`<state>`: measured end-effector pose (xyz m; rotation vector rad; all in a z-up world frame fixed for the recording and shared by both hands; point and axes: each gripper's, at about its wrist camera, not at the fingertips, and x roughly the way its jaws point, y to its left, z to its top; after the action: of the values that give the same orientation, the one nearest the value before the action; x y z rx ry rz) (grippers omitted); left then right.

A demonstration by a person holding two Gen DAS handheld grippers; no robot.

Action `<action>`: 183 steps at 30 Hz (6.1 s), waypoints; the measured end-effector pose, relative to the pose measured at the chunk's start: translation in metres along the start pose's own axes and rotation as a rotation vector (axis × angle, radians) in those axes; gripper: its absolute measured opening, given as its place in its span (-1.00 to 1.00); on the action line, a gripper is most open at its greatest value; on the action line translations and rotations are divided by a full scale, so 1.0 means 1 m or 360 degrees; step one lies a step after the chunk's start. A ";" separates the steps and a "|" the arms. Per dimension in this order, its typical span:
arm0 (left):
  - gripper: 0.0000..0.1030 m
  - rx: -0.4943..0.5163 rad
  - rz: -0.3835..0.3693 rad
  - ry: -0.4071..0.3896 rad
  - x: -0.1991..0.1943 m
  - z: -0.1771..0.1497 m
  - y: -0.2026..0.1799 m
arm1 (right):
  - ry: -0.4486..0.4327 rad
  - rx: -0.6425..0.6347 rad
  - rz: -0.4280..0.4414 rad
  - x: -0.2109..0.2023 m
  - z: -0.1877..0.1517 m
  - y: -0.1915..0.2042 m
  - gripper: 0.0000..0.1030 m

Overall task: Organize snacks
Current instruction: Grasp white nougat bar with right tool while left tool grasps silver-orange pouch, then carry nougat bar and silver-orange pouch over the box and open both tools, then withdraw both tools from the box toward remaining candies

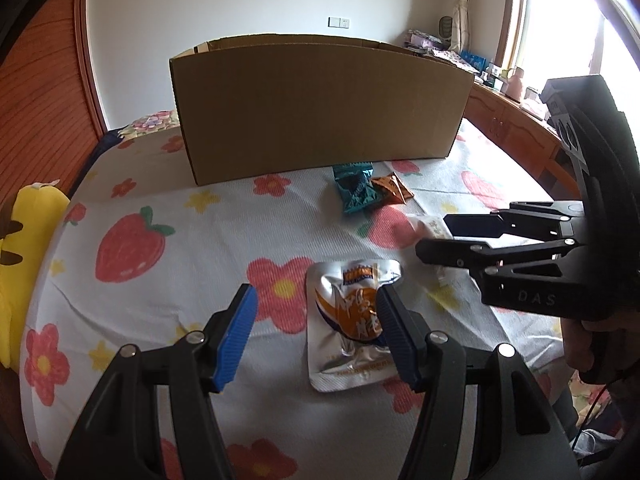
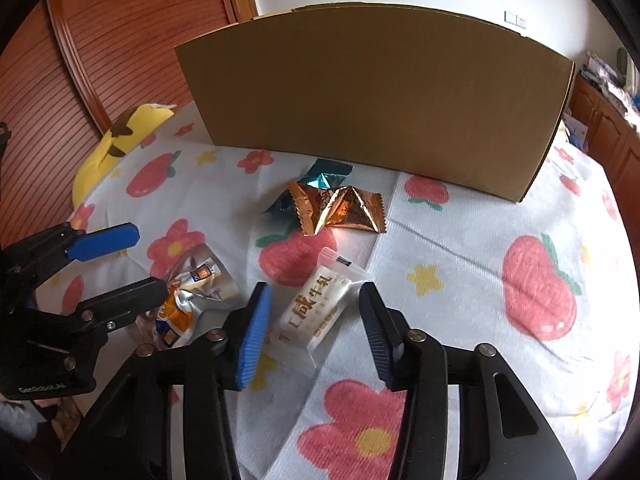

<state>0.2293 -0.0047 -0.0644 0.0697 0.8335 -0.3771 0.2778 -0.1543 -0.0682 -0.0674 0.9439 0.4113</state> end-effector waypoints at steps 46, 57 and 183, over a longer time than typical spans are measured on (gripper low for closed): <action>-0.14 0.0207 0.0026 0.0154 0.019 -0.001 -0.040 | -0.0062 -0.0093 -0.0127 0.001 -0.011 0.005 -0.59; -0.31 0.0168 0.0003 0.0142 0.000 -0.008 -0.026 | -0.0064 -0.0094 -0.0129 0.001 -0.011 0.005 -0.59; -0.01 0.0016 0.0093 -0.0436 0.036 0.188 0.028 | -0.0481 -0.0133 -0.0039 -0.034 0.142 -0.091 -0.41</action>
<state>0.3942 -0.0285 0.0330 0.0500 0.5580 -0.3273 0.4039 -0.2154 0.0318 -0.0904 0.6277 0.4247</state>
